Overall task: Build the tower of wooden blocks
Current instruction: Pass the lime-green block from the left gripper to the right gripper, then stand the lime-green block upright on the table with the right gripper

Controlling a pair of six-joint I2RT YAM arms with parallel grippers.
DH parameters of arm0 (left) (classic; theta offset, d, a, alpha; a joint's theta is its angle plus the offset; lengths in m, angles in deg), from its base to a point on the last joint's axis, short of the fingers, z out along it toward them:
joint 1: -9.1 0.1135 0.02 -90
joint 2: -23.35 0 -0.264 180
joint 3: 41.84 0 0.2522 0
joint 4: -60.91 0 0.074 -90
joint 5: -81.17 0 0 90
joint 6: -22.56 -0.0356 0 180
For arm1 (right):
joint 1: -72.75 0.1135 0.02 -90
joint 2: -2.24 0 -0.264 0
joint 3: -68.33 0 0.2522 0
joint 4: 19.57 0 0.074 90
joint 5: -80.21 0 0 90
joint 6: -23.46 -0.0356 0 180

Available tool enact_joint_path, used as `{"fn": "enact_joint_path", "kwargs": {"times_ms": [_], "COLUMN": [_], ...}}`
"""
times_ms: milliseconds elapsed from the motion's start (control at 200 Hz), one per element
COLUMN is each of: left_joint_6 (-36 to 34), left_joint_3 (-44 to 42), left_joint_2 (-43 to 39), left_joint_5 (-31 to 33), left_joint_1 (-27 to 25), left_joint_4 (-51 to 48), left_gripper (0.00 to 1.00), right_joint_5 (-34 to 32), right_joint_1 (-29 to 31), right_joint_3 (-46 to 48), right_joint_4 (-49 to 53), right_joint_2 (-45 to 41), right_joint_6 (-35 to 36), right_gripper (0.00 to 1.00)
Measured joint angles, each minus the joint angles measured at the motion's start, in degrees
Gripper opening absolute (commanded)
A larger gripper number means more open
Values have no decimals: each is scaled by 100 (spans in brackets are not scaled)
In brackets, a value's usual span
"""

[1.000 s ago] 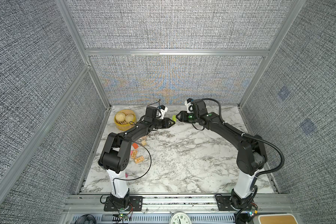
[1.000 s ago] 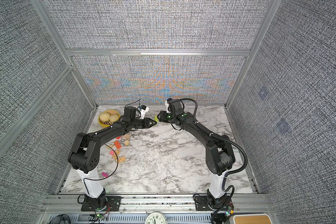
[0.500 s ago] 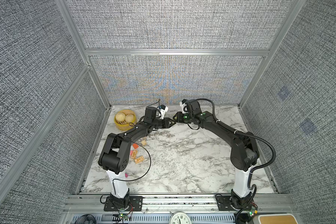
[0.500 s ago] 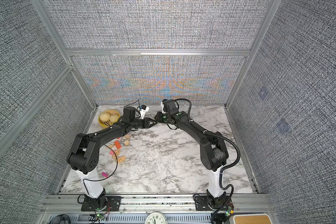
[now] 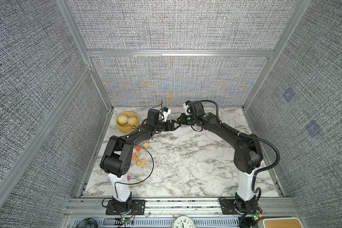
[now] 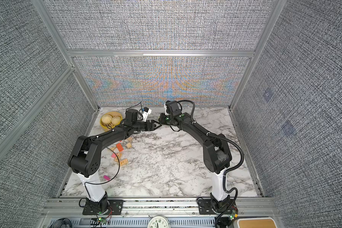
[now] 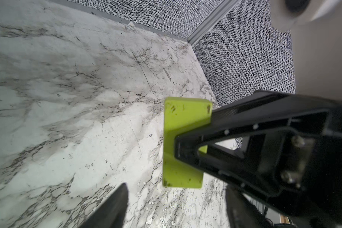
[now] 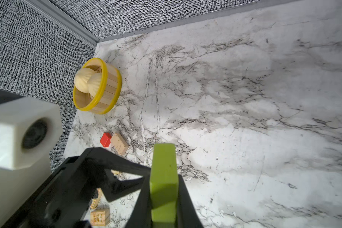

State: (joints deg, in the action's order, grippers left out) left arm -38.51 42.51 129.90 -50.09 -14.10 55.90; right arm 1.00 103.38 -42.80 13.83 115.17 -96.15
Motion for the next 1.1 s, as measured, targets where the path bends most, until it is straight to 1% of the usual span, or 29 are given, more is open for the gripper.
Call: {"fn": "enact_joint_path", "kwargs": {"times_ms": [125, 315, 545, 810, 965, 1101], "left_joint_6": [-190, -457, -520, -643, -699, -750], "left_joint_3": [-120, -264, -485, -627, -621, -562], "left_joint_2": [-214, -420, -564, -699, -697, -629], "left_joint_5": [428, 1123, 1749, 2479, 2736, 2920], "left_joint_1": [0, 9, 9, 9, 9, 9], "left_joint_4": [-107, -293, -326, -352, -426, -527], "left_gripper": [99, 99, 99, 99, 99, 99], "right_joint_5": [39, -138, -203, -352, -616, -697], "right_joint_1": [-140, -535, -765, -776, -734, -728], "right_joint_3": [24, 205, 562, 730, 675, 605], "right_joint_4": [376, 1123, 2055, 2736, 2953, 3060], "right_joint_2": [-232, -667, -868, -531, -181, 90], "right_joint_6": [227, 710, 1226, 1537, 1582, 1598], "right_gripper": [2, 2, 2, 2, 5, 6]}}
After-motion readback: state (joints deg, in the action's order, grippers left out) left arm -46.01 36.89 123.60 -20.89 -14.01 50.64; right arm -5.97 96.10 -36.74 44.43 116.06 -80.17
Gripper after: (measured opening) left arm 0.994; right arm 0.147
